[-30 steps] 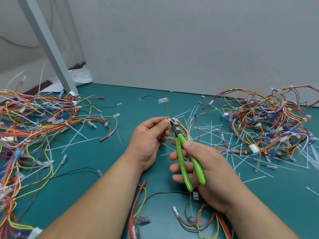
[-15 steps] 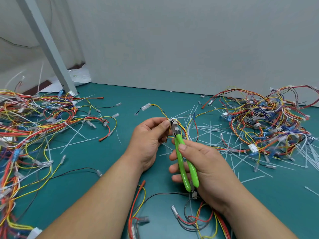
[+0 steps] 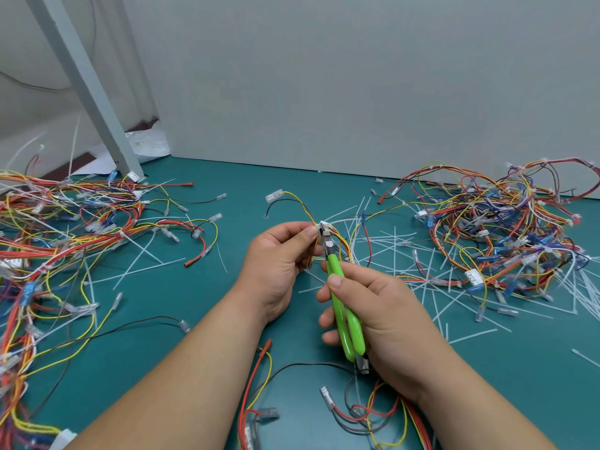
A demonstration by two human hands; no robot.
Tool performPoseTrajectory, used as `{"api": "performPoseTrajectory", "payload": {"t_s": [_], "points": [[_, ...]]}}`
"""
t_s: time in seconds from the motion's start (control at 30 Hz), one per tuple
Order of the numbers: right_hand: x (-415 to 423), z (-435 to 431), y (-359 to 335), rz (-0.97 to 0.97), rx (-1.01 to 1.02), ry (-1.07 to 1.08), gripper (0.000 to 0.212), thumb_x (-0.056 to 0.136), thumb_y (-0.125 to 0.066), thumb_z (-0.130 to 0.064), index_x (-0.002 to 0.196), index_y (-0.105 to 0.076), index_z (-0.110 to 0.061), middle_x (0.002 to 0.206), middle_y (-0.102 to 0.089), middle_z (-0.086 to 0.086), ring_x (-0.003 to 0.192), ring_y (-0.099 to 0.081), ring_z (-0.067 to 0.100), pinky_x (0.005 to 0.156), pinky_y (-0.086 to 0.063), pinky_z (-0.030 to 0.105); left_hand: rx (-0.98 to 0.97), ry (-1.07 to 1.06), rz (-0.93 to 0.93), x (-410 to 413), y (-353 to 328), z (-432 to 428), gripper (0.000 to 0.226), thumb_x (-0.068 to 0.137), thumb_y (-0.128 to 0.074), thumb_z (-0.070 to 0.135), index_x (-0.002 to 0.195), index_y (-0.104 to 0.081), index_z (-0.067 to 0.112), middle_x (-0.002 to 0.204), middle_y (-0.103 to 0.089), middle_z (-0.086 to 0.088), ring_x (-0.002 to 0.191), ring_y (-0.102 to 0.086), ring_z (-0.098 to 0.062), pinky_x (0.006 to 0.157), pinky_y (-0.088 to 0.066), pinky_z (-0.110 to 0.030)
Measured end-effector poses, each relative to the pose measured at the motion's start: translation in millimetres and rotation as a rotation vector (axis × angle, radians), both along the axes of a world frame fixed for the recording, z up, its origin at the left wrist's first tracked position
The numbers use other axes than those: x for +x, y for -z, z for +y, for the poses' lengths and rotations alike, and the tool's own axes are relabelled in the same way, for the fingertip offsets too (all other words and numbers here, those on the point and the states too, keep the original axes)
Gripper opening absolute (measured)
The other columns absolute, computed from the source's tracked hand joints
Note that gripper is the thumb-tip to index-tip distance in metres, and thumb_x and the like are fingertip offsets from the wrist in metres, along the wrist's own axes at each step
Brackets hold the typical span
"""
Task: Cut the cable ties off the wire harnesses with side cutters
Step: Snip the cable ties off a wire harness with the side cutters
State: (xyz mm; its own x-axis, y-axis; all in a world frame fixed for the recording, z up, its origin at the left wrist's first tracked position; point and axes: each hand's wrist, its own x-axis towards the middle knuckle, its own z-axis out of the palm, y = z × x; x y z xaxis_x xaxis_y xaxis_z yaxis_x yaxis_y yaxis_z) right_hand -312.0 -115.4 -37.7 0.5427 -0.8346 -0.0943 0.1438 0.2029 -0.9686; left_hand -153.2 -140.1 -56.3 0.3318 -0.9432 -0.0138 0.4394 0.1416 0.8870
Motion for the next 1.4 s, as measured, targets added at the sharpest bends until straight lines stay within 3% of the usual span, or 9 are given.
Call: {"api": "performPoseTrajectory", "payload": {"t_s": [0.43,0.87,1.03,1.17,1.3,1.4], "points": [[0,0,3,0.019,-0.051,0.014,0.022,0.083,-0.07,-0.033,0.103,-0.078,-0.028,0.084,-0.066,0.001,0.063,-0.064,0.017,0.053,-0.055,0.031,0.008,-0.006,0.006,0,0,-1,0.012,0.071,-0.074,0.019,0.082,-0.071,0.014,0.073,-0.073,-0.005,0.062,-0.063,-0.015,0.064,-0.041,-0.028],[1,0,3,0.015,-0.063,0.02,0.017,0.084,-0.066,-0.035,0.093,-0.078,-0.027,0.084,-0.064,0.003,0.063,-0.065,0.019,0.052,-0.056,0.031,-0.002,0.011,0.013,2,0,0,0.004,0.072,-0.074,0.019,0.072,-0.077,0.019,0.072,-0.071,-0.003,0.063,-0.063,-0.014,0.062,-0.044,-0.024],[-3,-3,0,-0.086,-0.034,0.067,0.025,0.08,-0.069,-0.033,0.101,-0.078,-0.023,0.085,-0.066,0.007,0.063,-0.065,0.02,0.051,-0.055,0.032,0.005,-0.051,0.042,3,2,-2,0.014,0.09,-0.068,0.009,0.081,-0.072,0.018,0.07,-0.067,0.002,0.062,-0.063,-0.01,0.06,-0.048,-0.021],[-13,-11,-1,-0.252,-0.023,0.171,0.051,0.072,-0.071,-0.042,0.113,-0.068,-0.012,0.088,-0.065,0.009,0.071,-0.063,0.023,0.056,-0.054,0.034,0.002,-0.164,-0.052,3,6,-8,0.016,0.098,-0.061,0.006,0.087,-0.062,0.018,0.066,-0.062,0.004,0.058,-0.057,-0.01,0.057,-0.046,-0.024],[-19,-20,-1,-0.363,-0.001,0.268,0.046,0.074,-0.068,-0.041,0.112,-0.064,-0.016,0.088,-0.063,0.005,0.075,-0.061,0.023,0.062,-0.051,0.036,-0.008,-0.27,-0.165,1,12,-11,0.022,0.097,-0.058,0.002,0.099,-0.048,0.022,0.066,-0.061,0.002,0.061,-0.056,-0.017,0.06,-0.044,-0.031],[-19,-23,0,-0.402,0.068,0.274,0.049,0.076,-0.068,-0.043,0.115,-0.063,-0.014,0.09,-0.063,0.004,0.073,-0.059,0.022,0.059,-0.048,0.035,-0.029,-0.329,-0.294,-3,12,-9,0.036,0.093,-0.06,0.001,0.104,-0.043,0.031,0.085,-0.067,0.001,0.072,-0.061,-0.015,0.067,-0.048,-0.027]]}}
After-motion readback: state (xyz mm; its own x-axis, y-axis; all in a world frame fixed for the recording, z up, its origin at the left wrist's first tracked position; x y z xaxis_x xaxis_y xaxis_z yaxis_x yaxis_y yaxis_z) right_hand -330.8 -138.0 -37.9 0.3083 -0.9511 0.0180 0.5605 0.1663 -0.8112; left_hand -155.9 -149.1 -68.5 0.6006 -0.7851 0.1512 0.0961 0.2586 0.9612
